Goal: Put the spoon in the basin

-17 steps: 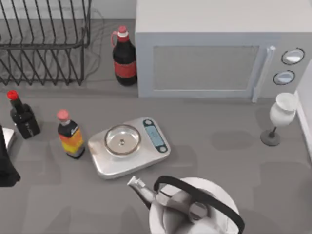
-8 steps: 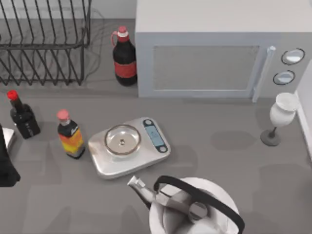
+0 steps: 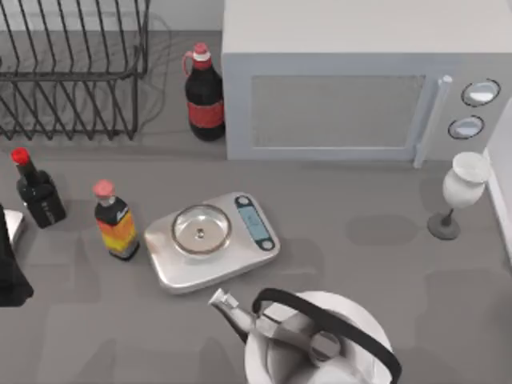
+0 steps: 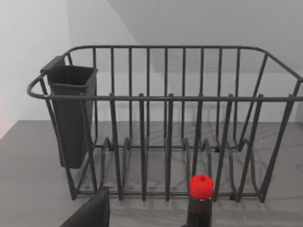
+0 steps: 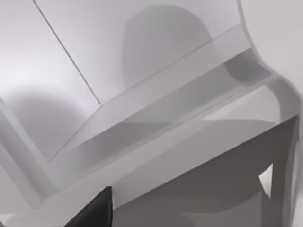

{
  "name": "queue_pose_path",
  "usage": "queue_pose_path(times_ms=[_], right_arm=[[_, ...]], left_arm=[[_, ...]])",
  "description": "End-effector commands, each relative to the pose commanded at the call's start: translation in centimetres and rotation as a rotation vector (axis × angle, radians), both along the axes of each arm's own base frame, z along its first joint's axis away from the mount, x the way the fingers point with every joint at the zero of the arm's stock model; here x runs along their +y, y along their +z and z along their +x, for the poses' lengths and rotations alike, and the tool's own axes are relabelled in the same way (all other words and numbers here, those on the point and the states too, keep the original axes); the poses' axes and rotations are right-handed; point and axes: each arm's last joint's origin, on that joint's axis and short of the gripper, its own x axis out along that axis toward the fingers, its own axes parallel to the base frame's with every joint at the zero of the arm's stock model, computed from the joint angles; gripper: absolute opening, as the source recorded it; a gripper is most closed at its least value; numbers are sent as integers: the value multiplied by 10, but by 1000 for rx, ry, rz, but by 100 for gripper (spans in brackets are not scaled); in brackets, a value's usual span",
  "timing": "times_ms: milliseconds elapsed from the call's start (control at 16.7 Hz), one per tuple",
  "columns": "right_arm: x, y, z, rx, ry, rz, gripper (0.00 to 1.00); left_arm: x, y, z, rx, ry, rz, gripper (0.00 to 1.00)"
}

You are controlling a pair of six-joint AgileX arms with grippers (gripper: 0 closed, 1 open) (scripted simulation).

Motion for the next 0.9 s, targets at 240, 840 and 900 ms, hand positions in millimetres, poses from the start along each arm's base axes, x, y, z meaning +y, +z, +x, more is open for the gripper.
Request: queue_pose_path(times_ms=[240, 840, 900], right_arm=[[0, 0, 0, 0, 0, 0, 0], [-2, 31, 19, -127, -30, 28, 0], [-2, 40, 21, -134, -31, 27, 0]], left_arm=[[0, 0, 0, 0, 0, 0, 100], [0, 0, 0, 0, 0, 0, 100], [0, 0, 0, 0, 0, 0, 100]])
